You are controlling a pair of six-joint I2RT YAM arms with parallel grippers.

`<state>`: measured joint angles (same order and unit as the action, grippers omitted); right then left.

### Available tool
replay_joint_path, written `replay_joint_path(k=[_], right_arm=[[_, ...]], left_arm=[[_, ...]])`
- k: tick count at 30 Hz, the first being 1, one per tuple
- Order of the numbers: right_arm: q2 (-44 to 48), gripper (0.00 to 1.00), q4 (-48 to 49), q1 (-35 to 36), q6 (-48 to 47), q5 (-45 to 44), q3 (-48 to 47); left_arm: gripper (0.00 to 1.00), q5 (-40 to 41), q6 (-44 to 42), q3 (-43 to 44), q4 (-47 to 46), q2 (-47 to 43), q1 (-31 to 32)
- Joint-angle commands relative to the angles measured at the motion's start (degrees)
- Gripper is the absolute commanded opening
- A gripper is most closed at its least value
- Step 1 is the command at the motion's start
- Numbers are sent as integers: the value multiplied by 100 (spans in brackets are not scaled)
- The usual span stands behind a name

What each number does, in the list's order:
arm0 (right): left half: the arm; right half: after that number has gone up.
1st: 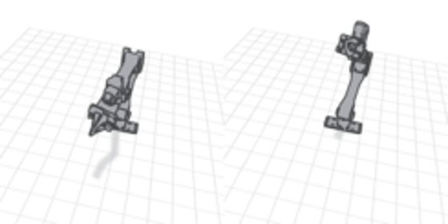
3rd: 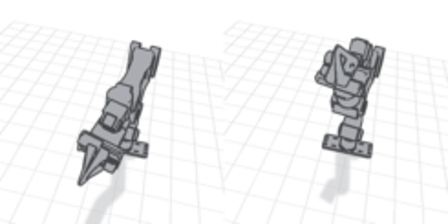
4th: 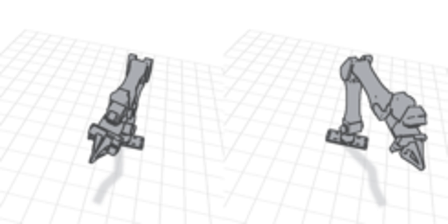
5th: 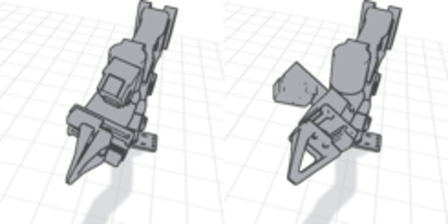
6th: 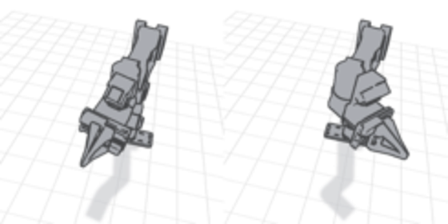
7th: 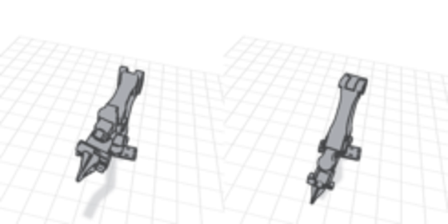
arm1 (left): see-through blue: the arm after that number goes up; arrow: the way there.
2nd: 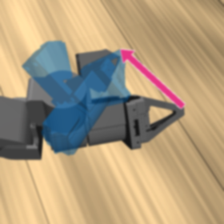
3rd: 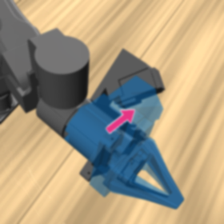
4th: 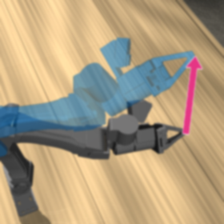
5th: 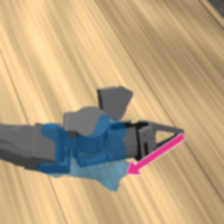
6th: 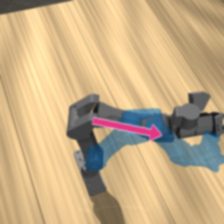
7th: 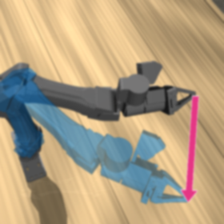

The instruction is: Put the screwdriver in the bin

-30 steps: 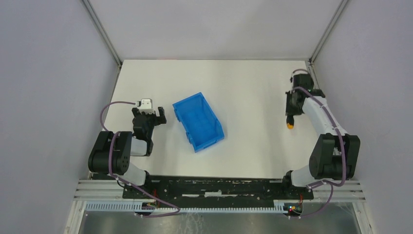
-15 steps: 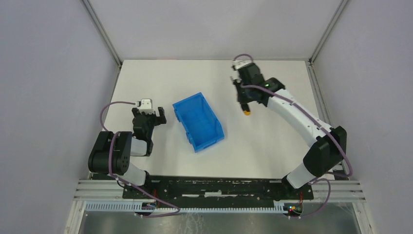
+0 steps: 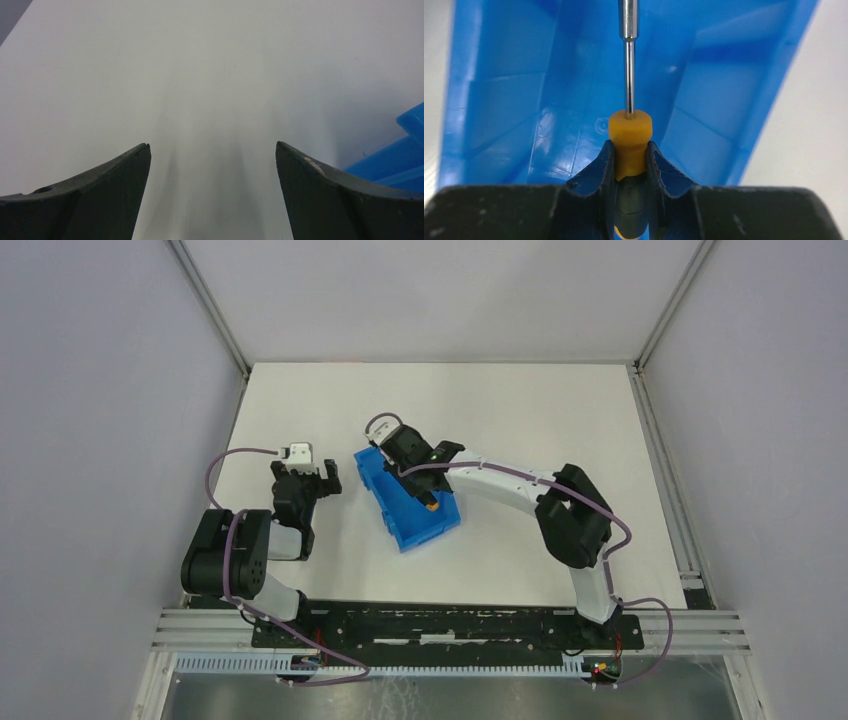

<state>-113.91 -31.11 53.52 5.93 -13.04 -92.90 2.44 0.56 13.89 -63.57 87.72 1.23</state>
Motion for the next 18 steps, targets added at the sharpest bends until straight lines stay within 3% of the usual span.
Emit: replay_joint_path(k=[1,7,12,18], right_arm=[[-188,0,474,207,98,-193,238],[-593,9,579,279,400,-230,423],[-465,43,472,330,505,-268,310],[400,59,66,422,410,-607,-266]], left_arm=[[100,-25,94,60,-270,18,-27],[100,-28,94,61,-270,17,-27],[100,-24,94,61,-270,17,-27],[100,-25,94,61,-270,17,-27]])
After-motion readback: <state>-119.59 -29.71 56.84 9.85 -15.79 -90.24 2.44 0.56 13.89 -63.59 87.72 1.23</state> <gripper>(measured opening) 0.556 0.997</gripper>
